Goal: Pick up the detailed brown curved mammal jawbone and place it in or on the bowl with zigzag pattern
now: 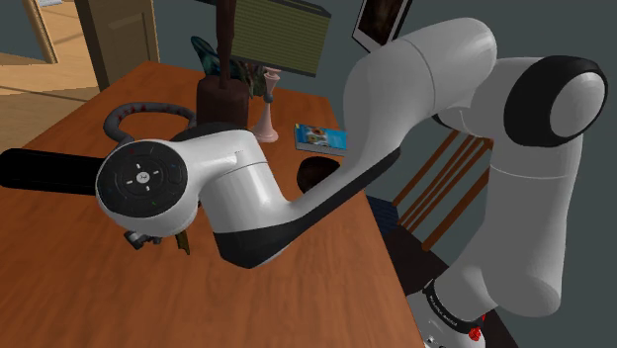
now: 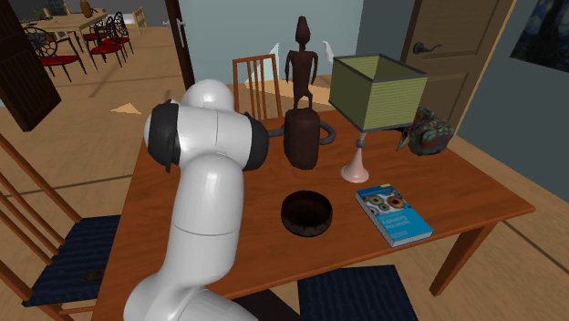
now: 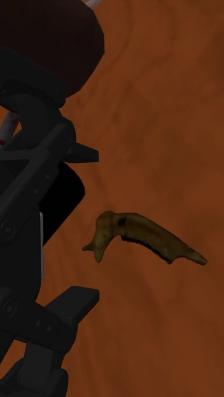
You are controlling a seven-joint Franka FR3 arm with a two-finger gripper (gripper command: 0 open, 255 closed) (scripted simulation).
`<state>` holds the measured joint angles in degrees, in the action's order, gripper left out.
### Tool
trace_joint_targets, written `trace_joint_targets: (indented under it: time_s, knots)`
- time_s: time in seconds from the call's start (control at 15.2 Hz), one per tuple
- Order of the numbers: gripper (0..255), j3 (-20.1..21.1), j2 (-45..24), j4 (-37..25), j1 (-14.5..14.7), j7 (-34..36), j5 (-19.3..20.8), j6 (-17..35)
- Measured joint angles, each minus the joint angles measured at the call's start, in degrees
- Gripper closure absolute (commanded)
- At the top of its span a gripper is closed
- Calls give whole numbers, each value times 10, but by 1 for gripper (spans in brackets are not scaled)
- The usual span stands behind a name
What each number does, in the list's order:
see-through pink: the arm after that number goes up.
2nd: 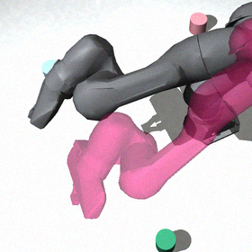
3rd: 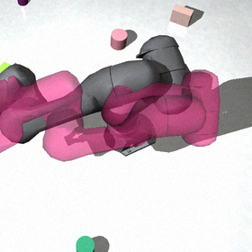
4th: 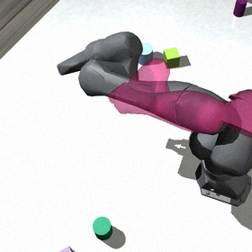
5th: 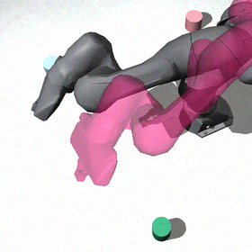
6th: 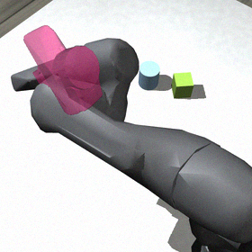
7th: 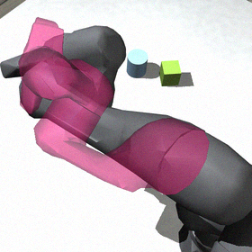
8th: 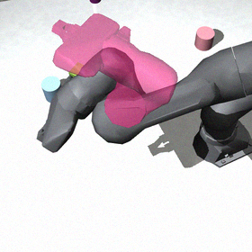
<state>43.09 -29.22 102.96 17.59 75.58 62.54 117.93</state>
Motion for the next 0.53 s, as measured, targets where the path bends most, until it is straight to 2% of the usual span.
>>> trace_joint_targets:
  time_s: [0.26,0.53]
  knots:
    - [0,-15,-26,-7,5,10,23,13]
    - [0,-19,-31,-10,4,10,28,16]
